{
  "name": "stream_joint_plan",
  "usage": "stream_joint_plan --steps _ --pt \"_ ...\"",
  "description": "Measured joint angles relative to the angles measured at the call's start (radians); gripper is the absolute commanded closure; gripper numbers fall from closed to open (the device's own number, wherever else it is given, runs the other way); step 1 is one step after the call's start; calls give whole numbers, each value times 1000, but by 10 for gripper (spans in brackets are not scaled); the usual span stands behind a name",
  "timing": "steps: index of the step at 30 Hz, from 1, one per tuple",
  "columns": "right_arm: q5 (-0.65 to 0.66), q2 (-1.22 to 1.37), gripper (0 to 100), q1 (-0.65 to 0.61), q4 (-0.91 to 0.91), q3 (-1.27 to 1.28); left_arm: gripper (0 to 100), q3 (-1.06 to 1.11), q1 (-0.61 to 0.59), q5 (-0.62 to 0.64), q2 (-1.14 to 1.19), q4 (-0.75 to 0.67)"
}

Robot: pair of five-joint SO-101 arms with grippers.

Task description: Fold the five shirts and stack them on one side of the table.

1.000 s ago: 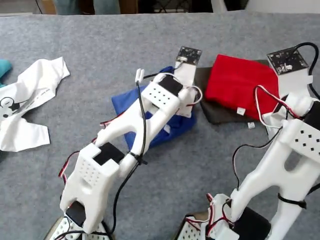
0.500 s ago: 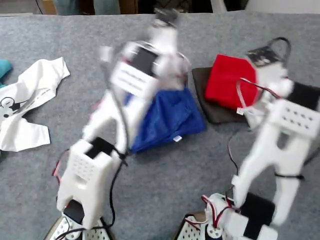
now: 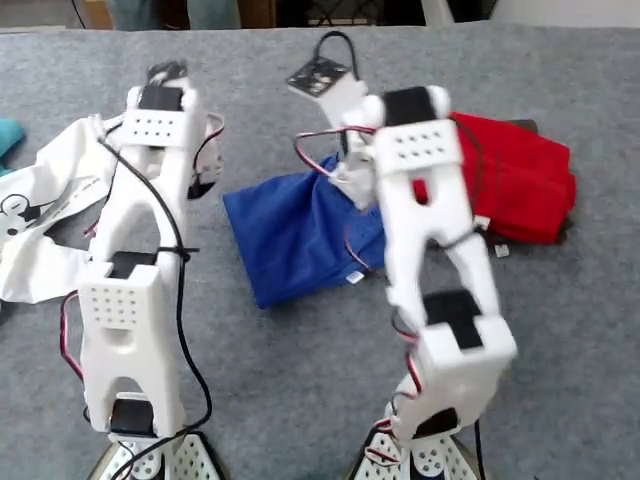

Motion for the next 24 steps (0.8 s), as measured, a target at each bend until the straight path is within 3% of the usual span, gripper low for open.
stream_joint_plan --steps 7,24 --pt "-25 262 984 14 17 -60 970 224 -5 2 0 -229" --pt "18 341 985 356 80 -61 971 222 -11 3 0 -253"
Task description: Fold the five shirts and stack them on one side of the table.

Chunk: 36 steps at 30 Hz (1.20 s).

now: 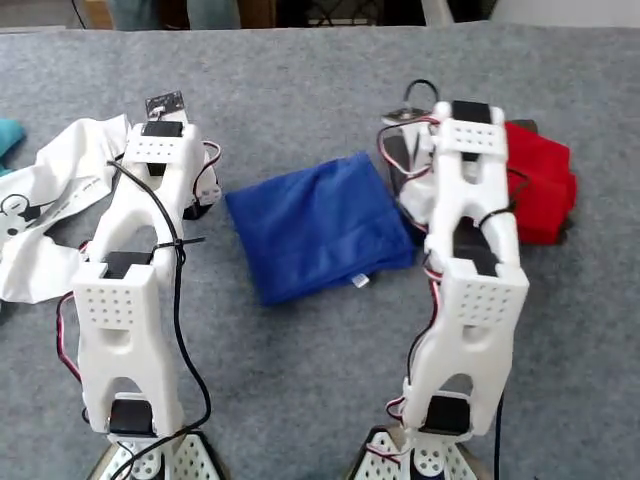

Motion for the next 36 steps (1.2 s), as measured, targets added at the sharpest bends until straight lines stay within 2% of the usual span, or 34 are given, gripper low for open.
stream_joint_plan --steps 3,7,13,17,22,27,31,36 --pt "0 -35 985 35 2 0 971 -46 0 17 -21 21" --pt "0 -176 985 21 2 0 971 -135 68 68 -61 21" --pt "-75 -290 985 -127 -35 54 971 -163 169 112 -32 0" --pt "-117 -270 985 -164 -127 181 971 -161 173 118 63 -32" --pt "-123 -224 985 -143 -259 373 971 -173 173 118 107 -37" --pt "-104 -222 985 -63 -307 428 971 -176 173 118 109 -37" --pt "-94 -222 985 -49 -295 428 971 -176 176 118 109 -37" --pt "-91 -242 985 -49 -157 315 971 -193 178 118 109 -21"
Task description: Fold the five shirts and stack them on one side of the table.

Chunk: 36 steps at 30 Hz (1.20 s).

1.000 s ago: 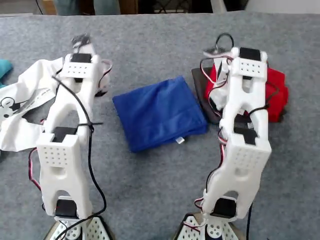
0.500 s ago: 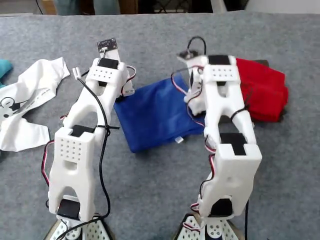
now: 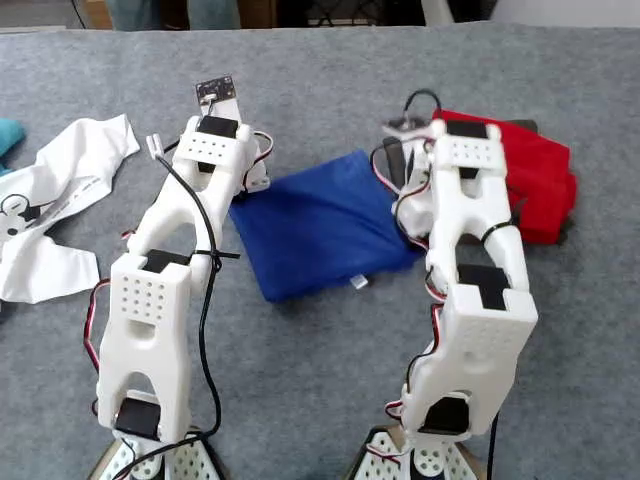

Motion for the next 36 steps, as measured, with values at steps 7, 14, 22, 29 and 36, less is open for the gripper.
stream_joint_plan --steps 7,14,22,29,36 --pt "0 -51 984 2 94 -308 971 -150 2 -8 -84 229" --pt "-48 -52 984 -112 83 -493 971 -150 2 -49 -222 345" --pt "-114 161 984 -221 -157 -496 970 186 -3 -104 -402 252" --pt "-143 440 984 -227 -175 -620 967 838 -28 -152 -838 -161" --pt "-143 571 984 -226 -101 -786 970 1310 -38 -161 -1016 -580"
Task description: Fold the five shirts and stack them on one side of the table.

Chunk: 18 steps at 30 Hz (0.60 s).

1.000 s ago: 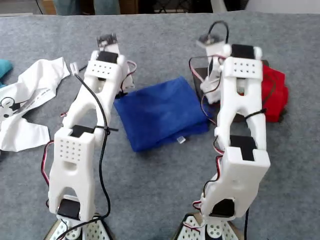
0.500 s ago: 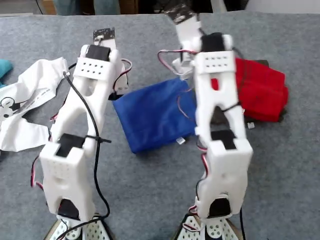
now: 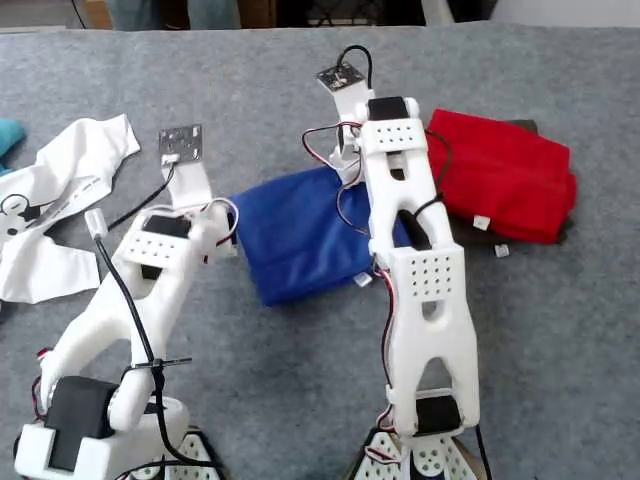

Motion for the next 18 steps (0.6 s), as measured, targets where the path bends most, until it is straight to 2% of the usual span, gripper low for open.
stream_joint_plan --steps 6,10,14,18 --pt "2 0 984 11 216 -244 968 -17 -2 -2 0 -32" --pt "2 0 984 55 259 -400 971 -100 -3 -2 0 -52" --pt "2 -12 984 77 265 -405 971 -167 -3 0 81 -120" --pt "2 -121 984 75 269 -287 971 -230 -3 0 298 -209"
